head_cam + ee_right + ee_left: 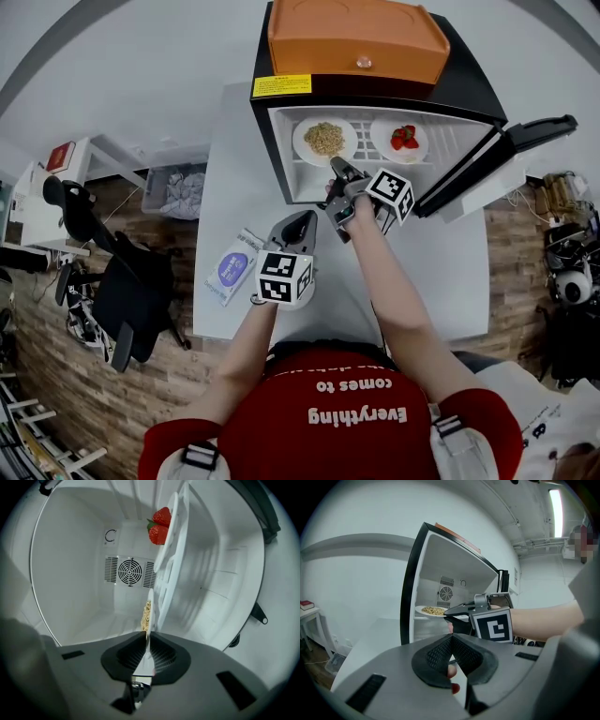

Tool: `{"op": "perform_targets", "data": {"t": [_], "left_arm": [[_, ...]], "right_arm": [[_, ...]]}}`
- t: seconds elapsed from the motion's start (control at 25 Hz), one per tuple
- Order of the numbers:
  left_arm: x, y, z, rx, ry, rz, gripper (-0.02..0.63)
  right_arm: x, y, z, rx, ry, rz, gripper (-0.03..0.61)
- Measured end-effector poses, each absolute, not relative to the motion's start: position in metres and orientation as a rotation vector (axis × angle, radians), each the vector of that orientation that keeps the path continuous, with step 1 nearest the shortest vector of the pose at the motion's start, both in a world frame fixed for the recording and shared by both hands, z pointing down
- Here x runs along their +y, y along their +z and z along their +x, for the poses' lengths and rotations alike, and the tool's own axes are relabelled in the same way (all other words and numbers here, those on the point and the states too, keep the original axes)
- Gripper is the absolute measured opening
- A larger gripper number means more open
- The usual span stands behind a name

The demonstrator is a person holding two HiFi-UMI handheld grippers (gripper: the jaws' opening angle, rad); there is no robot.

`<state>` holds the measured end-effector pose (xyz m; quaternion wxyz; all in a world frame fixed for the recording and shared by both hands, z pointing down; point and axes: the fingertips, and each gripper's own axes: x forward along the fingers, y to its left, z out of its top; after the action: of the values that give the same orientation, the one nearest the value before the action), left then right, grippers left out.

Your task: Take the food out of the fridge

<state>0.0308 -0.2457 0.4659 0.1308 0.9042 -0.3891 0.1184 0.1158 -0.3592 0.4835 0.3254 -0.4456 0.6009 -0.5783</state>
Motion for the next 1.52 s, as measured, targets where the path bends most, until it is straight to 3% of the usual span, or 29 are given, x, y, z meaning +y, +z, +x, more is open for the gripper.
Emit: {"op": "perform_targets", "data": {"t": [1.52], "left_arm": [[-0.176,0.436,0.038,-1.077,0.306,2.743,-0.002]], "right_arm": [[-0.188,0.47,0.125,1.645,-1.45,-0.99,0.025]]}}
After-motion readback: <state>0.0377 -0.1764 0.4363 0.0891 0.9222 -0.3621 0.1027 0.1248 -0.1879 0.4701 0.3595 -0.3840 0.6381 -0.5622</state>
